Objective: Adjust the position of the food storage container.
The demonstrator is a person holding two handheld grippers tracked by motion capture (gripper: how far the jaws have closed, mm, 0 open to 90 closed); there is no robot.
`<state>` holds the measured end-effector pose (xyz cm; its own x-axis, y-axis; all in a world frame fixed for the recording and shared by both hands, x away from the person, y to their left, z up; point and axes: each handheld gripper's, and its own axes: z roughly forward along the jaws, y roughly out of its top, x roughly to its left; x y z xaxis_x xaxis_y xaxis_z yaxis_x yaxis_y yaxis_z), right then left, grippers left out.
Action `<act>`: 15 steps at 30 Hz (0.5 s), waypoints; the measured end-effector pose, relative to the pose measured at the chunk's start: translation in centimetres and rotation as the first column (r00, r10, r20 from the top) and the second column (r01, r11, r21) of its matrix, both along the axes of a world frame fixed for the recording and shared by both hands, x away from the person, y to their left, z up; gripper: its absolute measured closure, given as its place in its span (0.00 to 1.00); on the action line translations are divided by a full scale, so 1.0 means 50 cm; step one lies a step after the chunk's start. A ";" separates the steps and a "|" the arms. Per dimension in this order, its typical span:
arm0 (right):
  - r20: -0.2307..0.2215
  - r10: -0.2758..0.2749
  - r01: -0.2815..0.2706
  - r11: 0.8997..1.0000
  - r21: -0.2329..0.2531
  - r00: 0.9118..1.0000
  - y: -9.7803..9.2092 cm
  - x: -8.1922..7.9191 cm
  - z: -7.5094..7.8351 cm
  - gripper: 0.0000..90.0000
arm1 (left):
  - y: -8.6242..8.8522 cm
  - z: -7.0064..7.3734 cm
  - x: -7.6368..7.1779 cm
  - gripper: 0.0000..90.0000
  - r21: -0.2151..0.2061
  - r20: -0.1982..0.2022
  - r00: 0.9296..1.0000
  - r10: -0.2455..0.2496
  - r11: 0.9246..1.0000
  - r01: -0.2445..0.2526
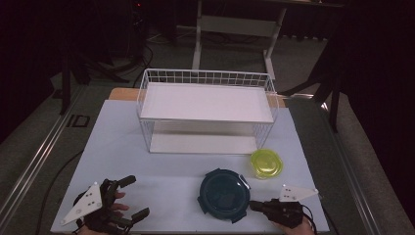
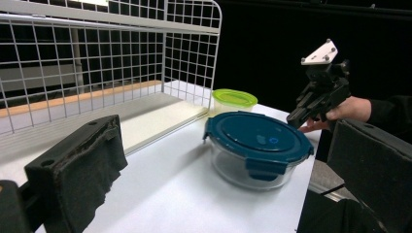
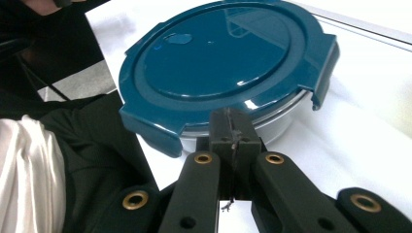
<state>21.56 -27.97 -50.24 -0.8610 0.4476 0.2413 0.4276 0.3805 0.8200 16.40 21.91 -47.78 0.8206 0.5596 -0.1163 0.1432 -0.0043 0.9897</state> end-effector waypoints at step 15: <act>0.006 0.059 -0.059 0.998 -0.006 0.998 0.066 0.010 -0.003 1.00 | 0.003 0.000 -0.001 0.00 -0.004 0.000 1.000 0.003 1.000 -0.003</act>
